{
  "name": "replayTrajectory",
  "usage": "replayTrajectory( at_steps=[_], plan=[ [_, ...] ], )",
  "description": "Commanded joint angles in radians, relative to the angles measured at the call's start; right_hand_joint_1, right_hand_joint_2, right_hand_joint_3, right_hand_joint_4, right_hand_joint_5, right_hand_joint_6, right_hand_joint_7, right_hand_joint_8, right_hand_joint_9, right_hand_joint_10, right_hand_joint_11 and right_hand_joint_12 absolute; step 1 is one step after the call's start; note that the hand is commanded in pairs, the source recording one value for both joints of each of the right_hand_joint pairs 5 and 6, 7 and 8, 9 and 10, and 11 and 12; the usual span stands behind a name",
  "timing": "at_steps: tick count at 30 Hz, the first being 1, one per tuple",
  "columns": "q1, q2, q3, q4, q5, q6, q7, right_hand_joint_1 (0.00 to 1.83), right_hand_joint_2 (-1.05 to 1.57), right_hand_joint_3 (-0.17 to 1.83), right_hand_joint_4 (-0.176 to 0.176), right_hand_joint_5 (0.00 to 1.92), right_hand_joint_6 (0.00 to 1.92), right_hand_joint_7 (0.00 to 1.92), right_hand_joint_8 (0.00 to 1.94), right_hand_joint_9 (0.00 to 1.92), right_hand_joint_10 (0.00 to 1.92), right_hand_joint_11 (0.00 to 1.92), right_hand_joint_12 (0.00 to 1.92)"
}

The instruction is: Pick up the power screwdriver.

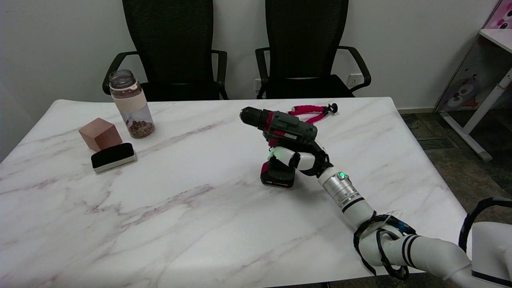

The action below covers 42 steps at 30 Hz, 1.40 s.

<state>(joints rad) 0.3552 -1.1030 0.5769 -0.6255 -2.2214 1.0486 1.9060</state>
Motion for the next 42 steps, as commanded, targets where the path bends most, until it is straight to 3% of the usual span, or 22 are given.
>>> replayTrajectory(
  at_steps=[1,6,11,18,21,29,31,34,42],
  plan=[
    [-0.004,0.0,0.003,-0.008,0.002,-0.016,0.002,1.3,0.76,1.1,0.08,0.95,0.95,0.95,0.95,1.73,1.73,1.23,1.23],
    [-0.004,0.0,0.004,-0.008,0.002,-0.024,0.002,1.26,0.93,0.95,0.043,1.01,1.01,1.01,1.01,1.92,1.92,1.44,1.44],
    [-0.002,0.0,0.004,-0.008,0.005,-0.025,0.002,1.26,0.9,0.85,0.028,1.04,1.04,1.04,1.04,1.92,1.92,1.67,1.67],
    [-0.001,0.0,0.006,-0.01,0.005,-0.027,0.002,1.26,0.91,0.82,0.026,1.04,1.04,1.04,1.04,1.92,1.92,1.77,1.77],
    [0.001,0.0,0.006,-0.01,0.005,-0.028,0.002,1.26,0.92,0.82,0.051,1.01,1.01,1.01,1.01,1.92,1.92,1.82,1.82],
    [0.002,-0.001,0.006,-0.01,0.009,-0.038,0.002,1.27,0.96,0.76,0.172,0.97,0.97,0.97,0.97,1.92,1.92,1.92,1.92],
    [0.004,-0.001,0.006,-0.01,0.009,-0.038,0.001,1.26,0.96,0.76,0.088,1.01,1.01,1.01,1.01,1.92,1.92,1.92,1.92],
    [0.005,-0.001,0.006,-0.01,0.009,-0.039,0.002,1.24,1.0,0.8,-0.007,1.12,1.12,1.12,1.12,1.92,1.92,1.92,1.92],
    [0.004,-0.001,0.005,-0.013,0.009,-0.039,0.002,1.22,1.1,0.76,-0.046,1.36,1.36,1.36,1.36,1.92,1.92,1.92,1.92]
  ],
)
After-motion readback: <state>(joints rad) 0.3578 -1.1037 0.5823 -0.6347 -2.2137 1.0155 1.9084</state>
